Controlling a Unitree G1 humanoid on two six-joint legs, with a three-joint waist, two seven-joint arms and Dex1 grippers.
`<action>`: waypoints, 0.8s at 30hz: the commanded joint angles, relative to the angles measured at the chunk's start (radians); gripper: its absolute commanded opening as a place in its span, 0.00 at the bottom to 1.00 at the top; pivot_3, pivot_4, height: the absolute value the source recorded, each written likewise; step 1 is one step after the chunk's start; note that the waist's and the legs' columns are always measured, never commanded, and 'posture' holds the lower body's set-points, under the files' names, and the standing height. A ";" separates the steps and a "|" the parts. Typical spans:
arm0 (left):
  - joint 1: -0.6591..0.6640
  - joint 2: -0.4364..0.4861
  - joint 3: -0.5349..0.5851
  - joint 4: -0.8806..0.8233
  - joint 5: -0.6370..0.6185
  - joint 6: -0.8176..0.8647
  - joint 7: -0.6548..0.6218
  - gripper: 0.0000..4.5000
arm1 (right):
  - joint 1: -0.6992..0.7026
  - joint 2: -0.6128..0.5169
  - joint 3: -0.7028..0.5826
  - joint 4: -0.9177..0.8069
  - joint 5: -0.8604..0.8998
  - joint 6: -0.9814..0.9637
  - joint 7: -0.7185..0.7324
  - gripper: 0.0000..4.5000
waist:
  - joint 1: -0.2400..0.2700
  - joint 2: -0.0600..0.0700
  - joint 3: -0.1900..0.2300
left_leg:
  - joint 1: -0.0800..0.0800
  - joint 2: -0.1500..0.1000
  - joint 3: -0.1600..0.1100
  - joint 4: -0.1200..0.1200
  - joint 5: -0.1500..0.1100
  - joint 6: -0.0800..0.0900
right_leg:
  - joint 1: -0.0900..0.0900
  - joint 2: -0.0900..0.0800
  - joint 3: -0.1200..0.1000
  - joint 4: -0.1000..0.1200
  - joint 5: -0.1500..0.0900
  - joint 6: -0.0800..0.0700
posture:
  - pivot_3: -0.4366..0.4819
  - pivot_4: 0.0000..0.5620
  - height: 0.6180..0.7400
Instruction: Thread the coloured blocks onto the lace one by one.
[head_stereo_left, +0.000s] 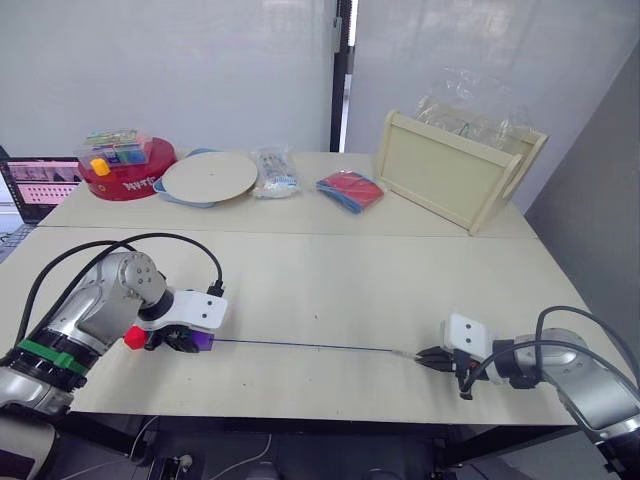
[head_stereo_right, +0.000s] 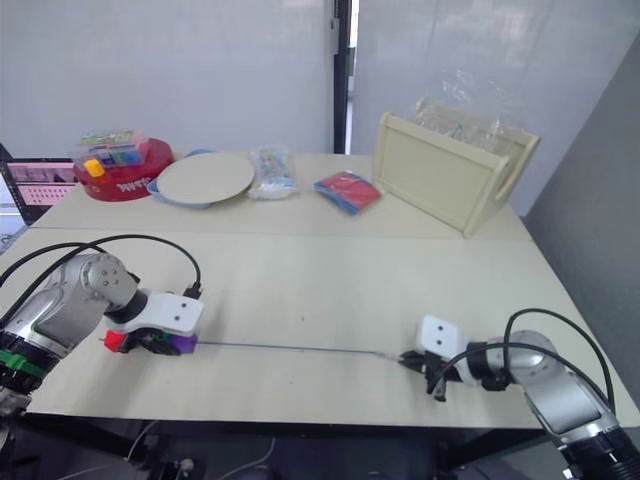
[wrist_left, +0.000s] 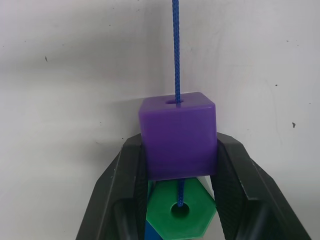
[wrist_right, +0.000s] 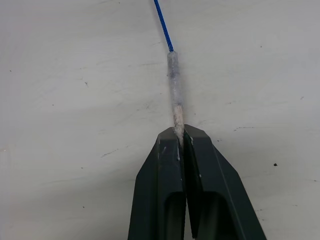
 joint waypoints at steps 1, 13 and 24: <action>-0.023 0.010 -0.006 0.037 0.054 -0.010 0.020 0.28 | 0.040 -0.040 0.008 0.099 -0.091 0.040 -0.032 0.00 | 0.000 0.000 0.000 | 0.000 0.000 0.000 0.000 0.000 0.000 | 0.000 0.000 0.000 0.000 0.000 0.000 | 0.48 0.27 1.00; -0.099 0.032 -0.007 0.136 0.086 -0.068 0.008 0.28 | -0.009 -0.033 0.023 0.066 -0.080 0.083 -0.030 0.00 | -0.006 -0.003 0.000 | -0.002 0.000 0.000 0.000 0.000 0.000 | -0.002 0.000 0.000 0.000 0.000 0.000 | 0.48 0.27 1.00; -0.088 -0.009 -0.007 0.130 0.103 -0.047 0.006 0.28 | -0.050 -0.007 0.049 0.125 -0.122 0.072 -0.042 0.00 | -0.005 -0.006 0.000 | -0.003 0.000 0.000 0.000 0.000 0.000 | -0.003 0.000 0.000 0.000 0.000 0.000 | 0.48 0.27 1.00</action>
